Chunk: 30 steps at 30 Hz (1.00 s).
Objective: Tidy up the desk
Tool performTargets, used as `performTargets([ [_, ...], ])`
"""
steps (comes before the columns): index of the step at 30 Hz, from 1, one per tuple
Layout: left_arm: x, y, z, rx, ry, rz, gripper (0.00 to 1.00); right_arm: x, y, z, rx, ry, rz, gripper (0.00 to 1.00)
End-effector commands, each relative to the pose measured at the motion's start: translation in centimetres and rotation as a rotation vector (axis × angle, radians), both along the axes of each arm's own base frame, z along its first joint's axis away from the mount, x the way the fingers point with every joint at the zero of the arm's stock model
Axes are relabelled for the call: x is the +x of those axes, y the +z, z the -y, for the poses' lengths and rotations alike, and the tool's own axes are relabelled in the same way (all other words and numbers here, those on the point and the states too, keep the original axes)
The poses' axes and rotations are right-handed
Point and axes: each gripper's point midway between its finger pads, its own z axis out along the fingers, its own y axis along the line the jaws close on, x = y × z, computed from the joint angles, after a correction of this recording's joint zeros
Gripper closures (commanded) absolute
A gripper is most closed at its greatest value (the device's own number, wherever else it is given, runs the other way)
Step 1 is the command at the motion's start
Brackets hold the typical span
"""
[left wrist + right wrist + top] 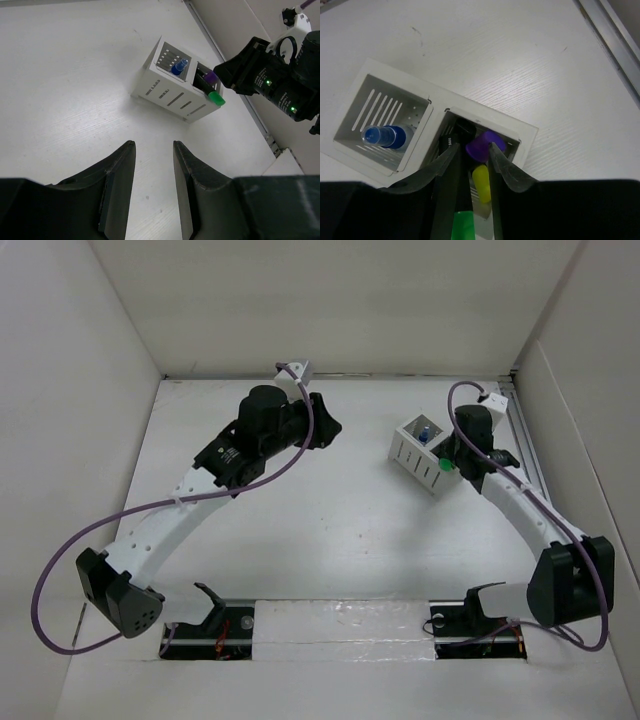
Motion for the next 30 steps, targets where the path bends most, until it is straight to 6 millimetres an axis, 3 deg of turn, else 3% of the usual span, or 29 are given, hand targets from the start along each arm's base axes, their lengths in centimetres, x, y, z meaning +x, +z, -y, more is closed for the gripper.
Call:
performTargets([
  [1,-0.1,1.7,0.5,-0.047,-0.013,0.028,0.68,1.3,1.4,-1.0,0.016,0.043,0.011,0.65],
  [7,-0.5,1.7,-0.2,-0.049,0.005,0.030,0.68,-2.0,0.9,-4.3,0.102,0.127,-0.011,0.68],
  [8,-0.5,1.6,-0.2,-0.049,0.008,0.030,0.68,-2.9,2.1,-4.3,0.112,0.133,0.025,0.73],
  [10,-0.6,1.6,-0.4,-0.051,0.011,0.030,0.68,-4.2,1.9,-4.4,0.124,0.155,0.028,0.77],
  [11,-0.5,1.6,-0.4,-0.050,0.013,0.031,0.68,-4.9,3.0,-4.3,0.136,0.166,0.064,0.85],
  [14,-0.5,1.7,-0.2,-0.053,0.005,0.031,0.73,-6.3,3.6,-5.0,0.166,0.212,0.088,1.00],
  [16,-0.6,1.7,0.0,-0.056,-0.003,0.026,0.75,-7.6,4.3,-6.3,0.181,0.287,0.096,1.00],
  [17,-0.6,1.7,0.0,-0.058,-0.004,0.026,0.80,-8.1,4.4,-6.9,0.192,0.314,0.094,1.00],
  [20,-0.7,1.7,0.2,-0.062,-0.016,0.018,1.00,-10.4,5.9,-10.2,0.229,0.479,0.107,1.00],
  [27,-1.3,1.6,0.0,-0.072,-0.018,-0.003,1.00,-18.1,11.4,-19.3,0.396,1.027,0.180,0.93],
  [30,-1.6,1.7,-0.6,-0.073,-0.001,-0.007,0.79,-21.7,12.2,-22.3,0.448,1.230,0.139,0.86],
])
